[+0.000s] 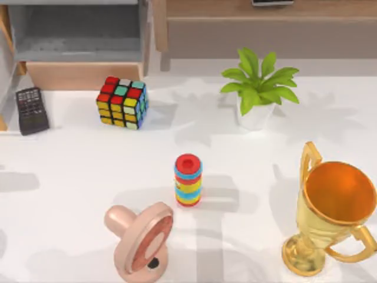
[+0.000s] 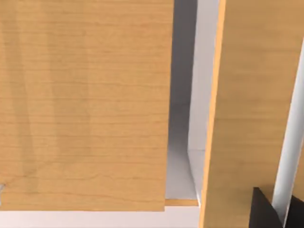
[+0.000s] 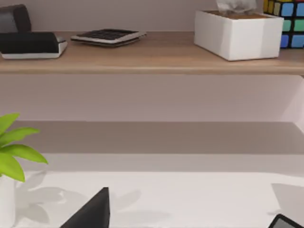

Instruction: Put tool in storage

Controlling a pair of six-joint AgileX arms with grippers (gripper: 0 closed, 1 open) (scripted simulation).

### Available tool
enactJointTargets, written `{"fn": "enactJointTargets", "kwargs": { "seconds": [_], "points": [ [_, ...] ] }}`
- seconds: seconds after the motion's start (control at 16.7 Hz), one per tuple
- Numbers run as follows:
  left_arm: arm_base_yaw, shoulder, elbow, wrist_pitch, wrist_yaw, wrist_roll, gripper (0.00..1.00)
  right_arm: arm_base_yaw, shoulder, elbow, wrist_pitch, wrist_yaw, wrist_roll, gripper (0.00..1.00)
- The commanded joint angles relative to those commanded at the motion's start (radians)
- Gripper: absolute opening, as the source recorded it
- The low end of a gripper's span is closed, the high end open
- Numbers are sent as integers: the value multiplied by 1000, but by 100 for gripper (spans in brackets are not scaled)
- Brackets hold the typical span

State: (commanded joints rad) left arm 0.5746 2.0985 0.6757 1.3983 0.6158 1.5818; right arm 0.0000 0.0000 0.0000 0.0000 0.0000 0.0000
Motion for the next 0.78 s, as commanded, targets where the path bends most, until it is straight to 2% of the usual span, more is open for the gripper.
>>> {"fn": "enactJointTargets", "kwargs": {
  "seconds": [0.18, 0.54, 0.78],
  "points": [
    [-42, 33, 77, -46, -41, -1, 0, 0, 0, 0, 0, 0, 0, 100],
    [-47, 44, 93, -60, -45, -2, 0, 0, 0, 0, 0, 0, 0, 100],
    [-91, 97, 211, -123, -81, -3, 0, 0, 0, 0, 0, 0, 0, 100]
  ]
}}
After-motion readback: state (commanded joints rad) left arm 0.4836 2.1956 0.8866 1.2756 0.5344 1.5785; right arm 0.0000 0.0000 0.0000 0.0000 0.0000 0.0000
